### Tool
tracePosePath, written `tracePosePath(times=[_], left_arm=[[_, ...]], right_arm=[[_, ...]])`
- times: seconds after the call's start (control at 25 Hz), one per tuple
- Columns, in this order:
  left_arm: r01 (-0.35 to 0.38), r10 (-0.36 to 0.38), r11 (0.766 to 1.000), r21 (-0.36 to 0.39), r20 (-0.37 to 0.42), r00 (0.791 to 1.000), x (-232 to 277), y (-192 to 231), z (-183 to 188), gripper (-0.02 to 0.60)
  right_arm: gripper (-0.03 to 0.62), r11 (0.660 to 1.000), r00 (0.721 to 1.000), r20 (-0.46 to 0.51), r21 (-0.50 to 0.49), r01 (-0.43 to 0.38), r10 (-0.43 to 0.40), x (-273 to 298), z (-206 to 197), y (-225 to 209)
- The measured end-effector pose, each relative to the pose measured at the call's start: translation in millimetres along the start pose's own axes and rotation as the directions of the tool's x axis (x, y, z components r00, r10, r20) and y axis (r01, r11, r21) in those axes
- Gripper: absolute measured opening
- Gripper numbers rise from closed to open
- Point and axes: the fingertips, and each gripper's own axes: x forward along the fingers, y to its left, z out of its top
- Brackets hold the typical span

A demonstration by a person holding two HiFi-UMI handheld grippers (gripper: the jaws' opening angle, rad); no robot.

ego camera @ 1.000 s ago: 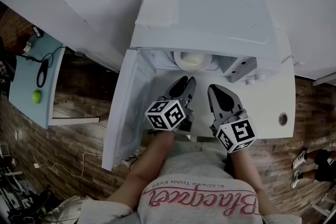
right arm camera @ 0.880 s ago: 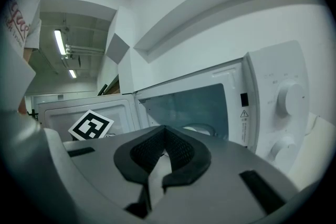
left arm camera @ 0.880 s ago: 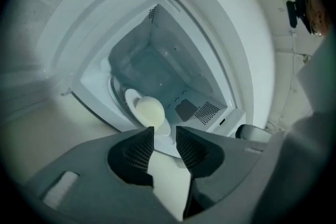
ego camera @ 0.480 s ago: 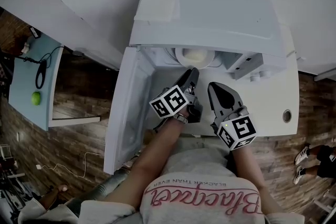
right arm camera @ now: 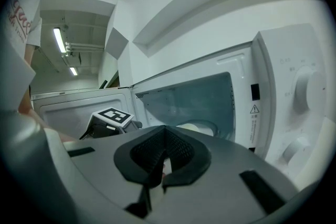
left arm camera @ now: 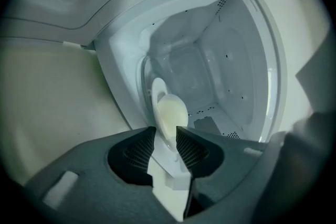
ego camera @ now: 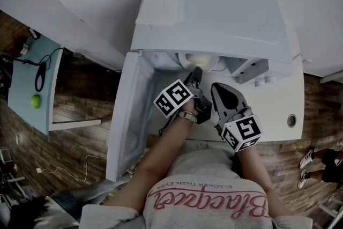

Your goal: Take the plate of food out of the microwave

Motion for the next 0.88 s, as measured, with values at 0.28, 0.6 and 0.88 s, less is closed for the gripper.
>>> tracePosePath(times=[0.28,0.6,0.88], left_arm=[[-0.174,0.174,0.984,-0.022,-0.019,0.985,5.7,7.4,-2.1,0.127],[-0.208,0.208,0.975,-0.077,-0.006,0.978,0.5,8.4,0.4,0.073],[-0.193,0.194,0.972,-0.138,-0.002,0.981,-6.8,8.5,5.0,0.057]], right_arm=[[0.008,1.0,1.0,-0.002,0.004,0.003,-0.003,1.9,0.9,-5.7],[0.008,1.0,1.0,-0.002,0.018,0.014,-0.014,-3.1,-0.9,-9.7],[0.008,1.0,1.0,0.001,0.023,0.017,-0.017,-9.2,-3.8,-5.5]])
